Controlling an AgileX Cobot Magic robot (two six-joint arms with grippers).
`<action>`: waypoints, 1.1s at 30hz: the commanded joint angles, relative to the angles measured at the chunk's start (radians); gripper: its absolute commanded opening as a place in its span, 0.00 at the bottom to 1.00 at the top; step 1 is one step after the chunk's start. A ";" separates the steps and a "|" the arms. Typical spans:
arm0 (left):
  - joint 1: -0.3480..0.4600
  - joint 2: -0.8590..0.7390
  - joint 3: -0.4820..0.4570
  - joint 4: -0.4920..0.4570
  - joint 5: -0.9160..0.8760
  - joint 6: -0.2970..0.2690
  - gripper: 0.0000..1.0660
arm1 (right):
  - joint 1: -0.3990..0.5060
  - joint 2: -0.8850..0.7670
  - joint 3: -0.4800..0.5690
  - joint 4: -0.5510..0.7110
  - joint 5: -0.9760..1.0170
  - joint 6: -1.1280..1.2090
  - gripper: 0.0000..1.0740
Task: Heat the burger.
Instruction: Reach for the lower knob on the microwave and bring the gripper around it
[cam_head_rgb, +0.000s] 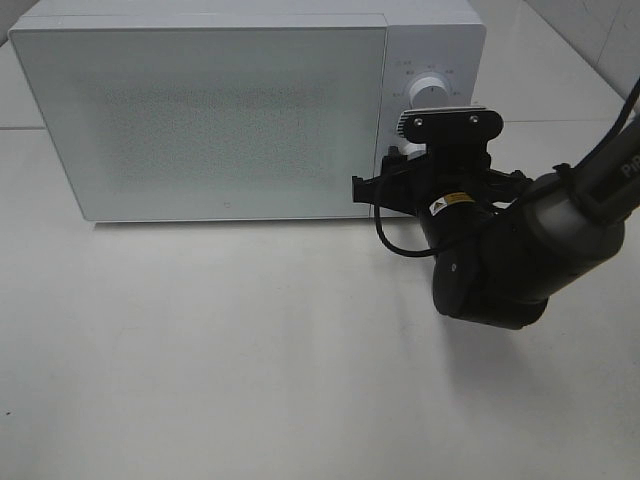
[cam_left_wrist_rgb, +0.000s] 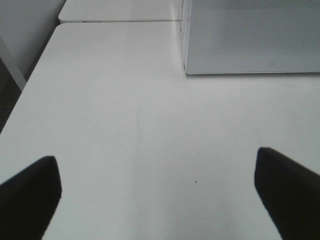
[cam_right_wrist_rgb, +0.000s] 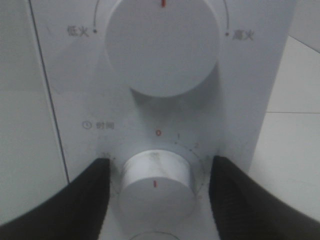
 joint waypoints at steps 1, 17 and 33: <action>0.001 -0.025 0.004 -0.003 -0.011 -0.008 0.94 | -0.004 0.000 -0.011 -0.009 -0.005 0.007 0.34; 0.001 -0.025 0.004 -0.003 -0.011 -0.008 0.94 | -0.004 0.000 -0.011 -0.009 0.011 0.021 0.00; 0.001 -0.025 0.004 -0.003 -0.011 -0.008 0.94 | -0.004 0.000 -0.011 -0.010 0.011 0.206 0.03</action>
